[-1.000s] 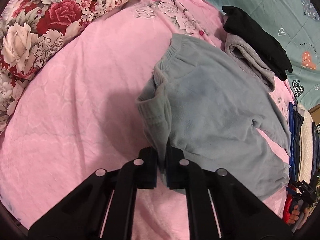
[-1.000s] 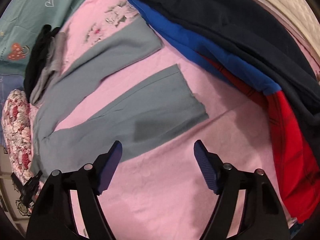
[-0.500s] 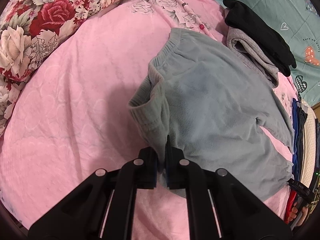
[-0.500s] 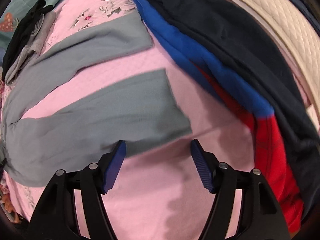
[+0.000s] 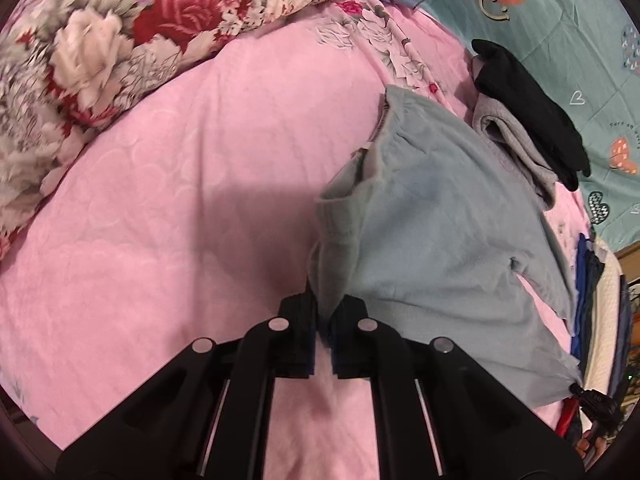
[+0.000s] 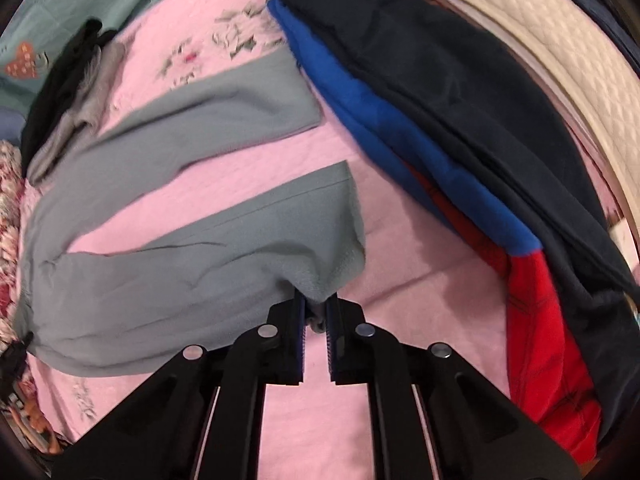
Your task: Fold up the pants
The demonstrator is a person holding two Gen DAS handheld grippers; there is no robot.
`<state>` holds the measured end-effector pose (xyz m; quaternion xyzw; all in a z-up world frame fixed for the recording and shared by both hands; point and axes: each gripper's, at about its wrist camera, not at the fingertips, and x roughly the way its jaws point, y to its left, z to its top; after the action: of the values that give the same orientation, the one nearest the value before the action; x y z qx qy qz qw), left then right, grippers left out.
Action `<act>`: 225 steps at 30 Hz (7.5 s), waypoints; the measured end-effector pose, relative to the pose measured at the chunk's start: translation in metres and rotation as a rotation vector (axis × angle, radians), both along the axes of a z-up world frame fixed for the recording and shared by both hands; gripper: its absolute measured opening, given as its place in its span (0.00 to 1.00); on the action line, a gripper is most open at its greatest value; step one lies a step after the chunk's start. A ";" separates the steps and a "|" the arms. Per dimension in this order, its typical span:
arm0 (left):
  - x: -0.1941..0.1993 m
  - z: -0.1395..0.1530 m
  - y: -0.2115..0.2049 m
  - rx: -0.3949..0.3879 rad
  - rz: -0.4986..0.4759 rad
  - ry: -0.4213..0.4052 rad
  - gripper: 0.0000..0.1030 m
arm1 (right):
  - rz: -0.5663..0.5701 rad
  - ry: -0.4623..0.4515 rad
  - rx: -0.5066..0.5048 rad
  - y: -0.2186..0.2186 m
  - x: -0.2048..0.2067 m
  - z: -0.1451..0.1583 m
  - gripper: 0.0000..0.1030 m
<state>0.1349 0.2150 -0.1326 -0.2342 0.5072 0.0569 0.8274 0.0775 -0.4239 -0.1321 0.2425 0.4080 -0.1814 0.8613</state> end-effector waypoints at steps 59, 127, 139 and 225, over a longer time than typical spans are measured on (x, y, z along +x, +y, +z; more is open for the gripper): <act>0.177 0.032 -0.035 0.391 -0.502 0.083 0.91 | 0.038 0.064 -0.216 0.006 0.072 0.073 0.41; -0.007 0.039 -0.017 0.186 -0.790 -0.199 0.04 | 1.085 0.045 -0.373 0.361 0.131 0.074 0.03; -0.027 -0.005 -0.003 0.069 -0.769 -0.113 0.56 | 1.018 0.102 -0.299 0.388 0.113 -0.010 0.05; -0.001 -0.021 -0.088 0.117 -0.530 0.114 0.03 | -0.005 -0.069 0.119 0.001 -0.082 -0.023 0.34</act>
<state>0.1343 0.1270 -0.1541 -0.0416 0.5925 -0.1192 0.7956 -0.0043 -0.4229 -0.1552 0.3005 0.3876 -0.1506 0.8584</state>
